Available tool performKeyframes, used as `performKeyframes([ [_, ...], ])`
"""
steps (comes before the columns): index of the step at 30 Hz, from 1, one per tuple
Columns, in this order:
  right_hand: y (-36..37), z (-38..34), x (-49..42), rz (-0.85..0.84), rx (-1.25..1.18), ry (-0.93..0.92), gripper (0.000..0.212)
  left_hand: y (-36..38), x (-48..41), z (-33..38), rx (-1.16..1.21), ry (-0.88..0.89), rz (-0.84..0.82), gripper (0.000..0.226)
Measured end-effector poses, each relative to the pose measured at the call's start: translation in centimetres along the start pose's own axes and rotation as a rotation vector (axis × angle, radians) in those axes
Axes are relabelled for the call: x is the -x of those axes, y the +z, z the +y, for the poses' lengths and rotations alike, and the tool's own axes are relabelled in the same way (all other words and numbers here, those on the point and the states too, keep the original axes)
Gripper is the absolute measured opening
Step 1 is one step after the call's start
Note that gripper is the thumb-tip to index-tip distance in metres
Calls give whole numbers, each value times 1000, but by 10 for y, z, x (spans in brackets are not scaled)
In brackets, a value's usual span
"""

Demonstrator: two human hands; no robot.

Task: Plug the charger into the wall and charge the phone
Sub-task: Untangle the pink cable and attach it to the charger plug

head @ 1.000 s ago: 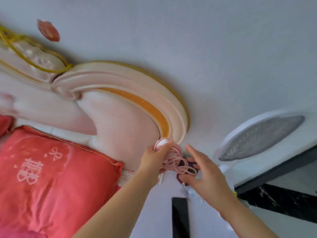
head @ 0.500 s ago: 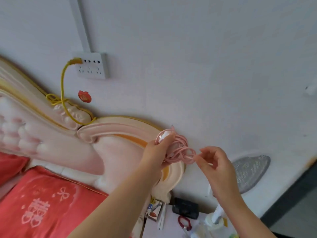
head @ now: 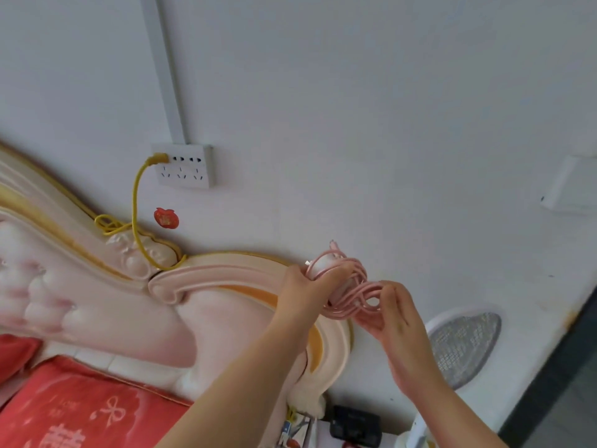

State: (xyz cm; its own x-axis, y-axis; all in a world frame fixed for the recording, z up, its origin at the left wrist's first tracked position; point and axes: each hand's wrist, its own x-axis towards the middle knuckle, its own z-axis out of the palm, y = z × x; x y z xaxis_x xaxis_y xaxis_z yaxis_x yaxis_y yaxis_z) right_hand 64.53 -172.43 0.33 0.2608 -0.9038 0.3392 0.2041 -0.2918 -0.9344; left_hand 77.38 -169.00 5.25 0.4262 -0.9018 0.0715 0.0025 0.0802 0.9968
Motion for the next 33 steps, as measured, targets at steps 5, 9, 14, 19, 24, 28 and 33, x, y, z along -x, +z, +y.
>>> performKeyframes([
  [5,9,-17,-4,-19,-61,26,40,-8,3,13,-250,185,70,90],
  [9,10,-28,-8,-26,-94,27,26,-21,6,21,-370,366,-87,69],
  [14,12,-43,-15,-30,-45,-2,27,-31,11,27,-560,396,-80,88],
  [19,14,-59,-19,-70,65,-34,27,-34,17,30,-596,443,15,116],
  [24,16,-64,-19,-97,-10,23,28,-37,18,30,-595,455,1,66],
  [28,13,-65,-16,-247,-101,57,19,-41,18,33,-488,475,67,53],
  [33,12,-71,-17,-228,-16,15,31,-43,18,36,-562,519,51,68],
])
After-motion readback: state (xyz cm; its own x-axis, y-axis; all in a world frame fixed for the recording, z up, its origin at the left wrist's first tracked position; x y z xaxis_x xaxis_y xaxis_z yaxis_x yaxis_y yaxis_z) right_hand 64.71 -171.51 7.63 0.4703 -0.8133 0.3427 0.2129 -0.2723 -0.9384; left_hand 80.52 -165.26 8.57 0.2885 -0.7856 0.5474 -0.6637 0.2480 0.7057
